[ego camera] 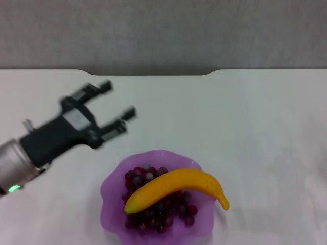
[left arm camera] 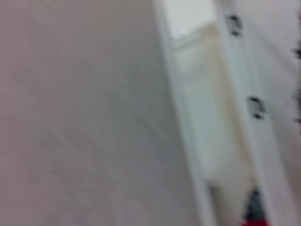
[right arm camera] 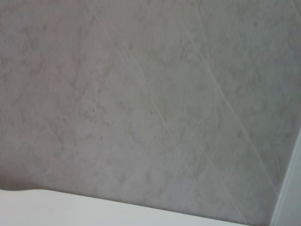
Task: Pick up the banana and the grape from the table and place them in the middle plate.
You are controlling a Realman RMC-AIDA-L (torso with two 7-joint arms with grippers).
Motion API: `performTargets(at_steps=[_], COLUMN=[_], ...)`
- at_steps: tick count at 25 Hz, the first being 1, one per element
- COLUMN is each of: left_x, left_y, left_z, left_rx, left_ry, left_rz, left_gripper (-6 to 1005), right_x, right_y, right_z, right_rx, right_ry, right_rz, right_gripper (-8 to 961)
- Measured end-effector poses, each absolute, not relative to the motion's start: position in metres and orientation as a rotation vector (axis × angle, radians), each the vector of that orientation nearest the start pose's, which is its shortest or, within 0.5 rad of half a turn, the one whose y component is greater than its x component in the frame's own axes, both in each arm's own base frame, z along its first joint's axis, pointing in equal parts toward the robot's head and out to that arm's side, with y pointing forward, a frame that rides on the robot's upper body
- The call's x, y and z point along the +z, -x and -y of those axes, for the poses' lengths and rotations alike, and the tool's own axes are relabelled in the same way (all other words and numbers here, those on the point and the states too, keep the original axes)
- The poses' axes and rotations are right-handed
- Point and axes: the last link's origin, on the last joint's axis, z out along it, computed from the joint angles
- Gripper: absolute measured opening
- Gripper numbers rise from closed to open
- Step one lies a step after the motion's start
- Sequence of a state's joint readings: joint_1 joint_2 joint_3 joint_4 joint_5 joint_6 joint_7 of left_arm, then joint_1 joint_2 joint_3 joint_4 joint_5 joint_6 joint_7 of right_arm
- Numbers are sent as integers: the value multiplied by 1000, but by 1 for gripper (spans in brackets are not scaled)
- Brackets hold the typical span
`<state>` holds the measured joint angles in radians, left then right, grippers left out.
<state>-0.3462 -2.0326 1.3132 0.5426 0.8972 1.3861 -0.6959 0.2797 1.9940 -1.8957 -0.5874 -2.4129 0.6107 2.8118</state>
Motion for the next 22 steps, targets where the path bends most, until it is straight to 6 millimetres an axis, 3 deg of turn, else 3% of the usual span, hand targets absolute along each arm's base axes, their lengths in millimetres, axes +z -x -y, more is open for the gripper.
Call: performTargets(at_steps=[2, 7, 18, 22], left_x=[15, 28, 53, 57], left_y=[258, 282, 309, 321], left_z=[-324, -325, -316, -313], left_rx=[-1040, -1009, -973, -950], left_ry=[2129, 1980, 1681, 1612], left_rz=[132, 214, 228, 274], left_gripper=[860, 705, 220, 151], right_x=[17, 18, 20, 19], right_y=[-359, -358, -353, -350], right_z=[-351, -352, -355, -357], right_rx=[257, 264, 287, 292], right_ry=[1560, 1555, 1544, 1549], right_rz=[-579, -570, -554, -548], right_gripper=[-2, -2, -2, -2])
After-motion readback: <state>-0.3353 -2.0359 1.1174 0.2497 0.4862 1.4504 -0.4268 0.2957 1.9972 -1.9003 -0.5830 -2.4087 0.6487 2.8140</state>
